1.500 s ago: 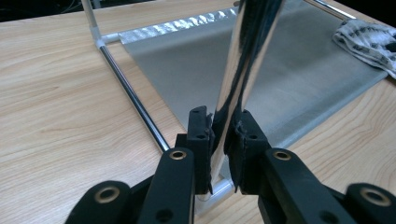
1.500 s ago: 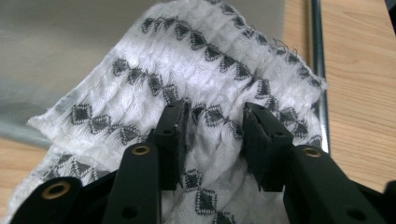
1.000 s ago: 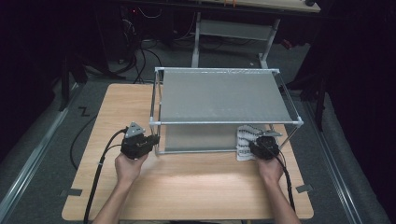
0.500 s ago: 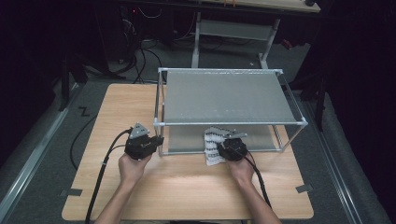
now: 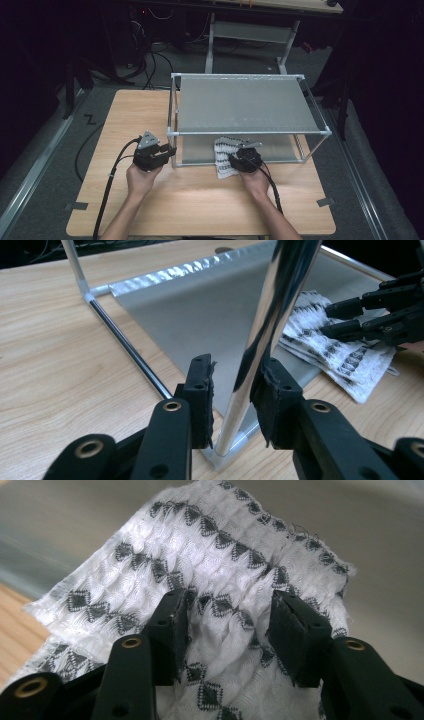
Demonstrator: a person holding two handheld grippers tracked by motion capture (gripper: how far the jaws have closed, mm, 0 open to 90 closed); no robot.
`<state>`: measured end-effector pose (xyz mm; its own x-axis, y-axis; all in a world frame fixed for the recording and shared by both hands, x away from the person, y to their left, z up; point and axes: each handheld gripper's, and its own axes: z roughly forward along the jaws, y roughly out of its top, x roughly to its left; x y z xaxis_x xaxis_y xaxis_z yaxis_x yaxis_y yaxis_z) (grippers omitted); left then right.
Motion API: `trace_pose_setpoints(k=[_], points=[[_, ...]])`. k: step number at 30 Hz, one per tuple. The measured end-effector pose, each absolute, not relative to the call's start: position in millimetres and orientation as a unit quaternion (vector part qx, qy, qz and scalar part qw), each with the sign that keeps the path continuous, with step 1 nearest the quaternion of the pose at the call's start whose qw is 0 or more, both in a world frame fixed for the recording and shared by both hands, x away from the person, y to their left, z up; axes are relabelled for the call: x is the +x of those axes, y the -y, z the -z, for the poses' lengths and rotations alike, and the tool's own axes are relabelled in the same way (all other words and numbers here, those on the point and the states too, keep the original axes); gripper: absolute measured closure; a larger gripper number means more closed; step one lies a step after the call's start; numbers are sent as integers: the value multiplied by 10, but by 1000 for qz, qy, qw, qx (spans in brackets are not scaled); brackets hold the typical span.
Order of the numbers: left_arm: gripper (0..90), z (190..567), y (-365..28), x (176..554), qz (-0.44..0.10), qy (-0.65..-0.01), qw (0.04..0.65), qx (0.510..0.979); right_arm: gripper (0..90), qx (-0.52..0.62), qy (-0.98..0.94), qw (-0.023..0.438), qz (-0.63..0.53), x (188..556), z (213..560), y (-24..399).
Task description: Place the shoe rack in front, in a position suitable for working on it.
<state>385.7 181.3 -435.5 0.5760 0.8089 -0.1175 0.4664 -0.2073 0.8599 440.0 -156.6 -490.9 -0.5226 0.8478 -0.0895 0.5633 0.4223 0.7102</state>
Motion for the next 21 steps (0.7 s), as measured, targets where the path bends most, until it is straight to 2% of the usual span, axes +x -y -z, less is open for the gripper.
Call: trace_pose_setpoints(k=[5,9,11,17,21], points=[[693,4268,-1834,3833,-191,-420,483,744,485,444,-808,232,-311,4418,4906,1720],[740,4170,-1812,3833,-193,-409,487,747,491,456,-801,232,-312,4423,4906,1861],[778,4161,-1805,3836,-190,-407,490,747,519,464,-797,230,-311,4429,4901,1957],[789,4164,-1801,3836,-190,-405,489,749,606,486,-788,231,-299,4442,4870,2294],[792,4167,-1795,3833,-192,-404,488,750,622,503,-780,244,-282,4471,4846,2560]])
